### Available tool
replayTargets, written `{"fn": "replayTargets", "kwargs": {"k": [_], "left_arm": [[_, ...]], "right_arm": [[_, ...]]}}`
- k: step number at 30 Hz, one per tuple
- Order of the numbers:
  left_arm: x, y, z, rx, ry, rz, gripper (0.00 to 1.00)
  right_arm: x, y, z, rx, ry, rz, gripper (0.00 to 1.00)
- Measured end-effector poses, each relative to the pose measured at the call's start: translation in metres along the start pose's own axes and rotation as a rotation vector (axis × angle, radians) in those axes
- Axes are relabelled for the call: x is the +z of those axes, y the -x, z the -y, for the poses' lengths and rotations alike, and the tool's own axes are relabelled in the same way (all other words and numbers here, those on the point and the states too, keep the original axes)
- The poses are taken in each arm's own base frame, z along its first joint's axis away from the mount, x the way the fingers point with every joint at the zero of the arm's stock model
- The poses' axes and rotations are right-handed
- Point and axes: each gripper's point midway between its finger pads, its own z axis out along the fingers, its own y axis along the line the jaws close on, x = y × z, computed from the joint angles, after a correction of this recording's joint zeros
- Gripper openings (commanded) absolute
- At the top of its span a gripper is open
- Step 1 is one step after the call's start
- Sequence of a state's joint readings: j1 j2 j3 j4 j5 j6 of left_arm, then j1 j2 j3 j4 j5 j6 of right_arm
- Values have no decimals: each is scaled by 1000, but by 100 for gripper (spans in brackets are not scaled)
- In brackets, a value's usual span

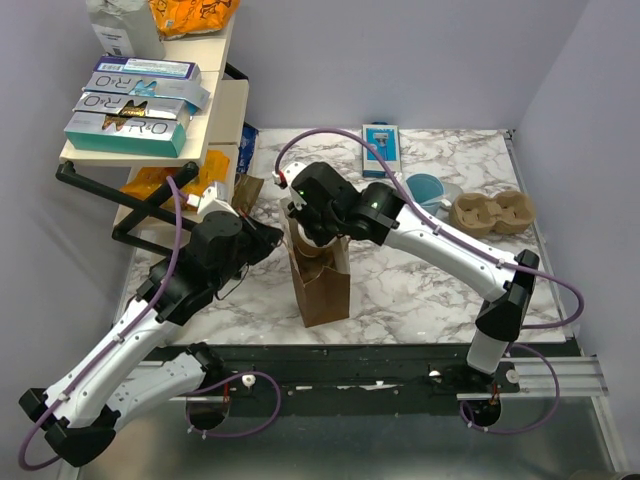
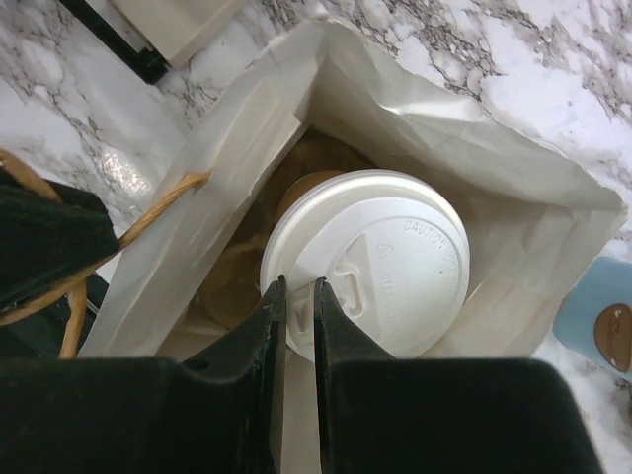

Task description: Pack the takeout coffee

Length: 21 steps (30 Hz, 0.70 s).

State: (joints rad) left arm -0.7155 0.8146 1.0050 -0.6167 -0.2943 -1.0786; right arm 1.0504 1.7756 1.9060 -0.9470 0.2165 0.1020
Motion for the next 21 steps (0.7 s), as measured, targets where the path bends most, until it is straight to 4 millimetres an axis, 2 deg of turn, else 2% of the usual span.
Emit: {"fn": "replayTargets", "kwargs": {"k": [10, 21], "left_arm": [[1, -8, 6, -29, -33, -38, 0], [1, -9, 6, -41, -40, -40, 0]], "right_arm": [[13, -4, -4, -110, 48, 6, 1], [25, -11, -9, -135, 66, -10, 1]]}}
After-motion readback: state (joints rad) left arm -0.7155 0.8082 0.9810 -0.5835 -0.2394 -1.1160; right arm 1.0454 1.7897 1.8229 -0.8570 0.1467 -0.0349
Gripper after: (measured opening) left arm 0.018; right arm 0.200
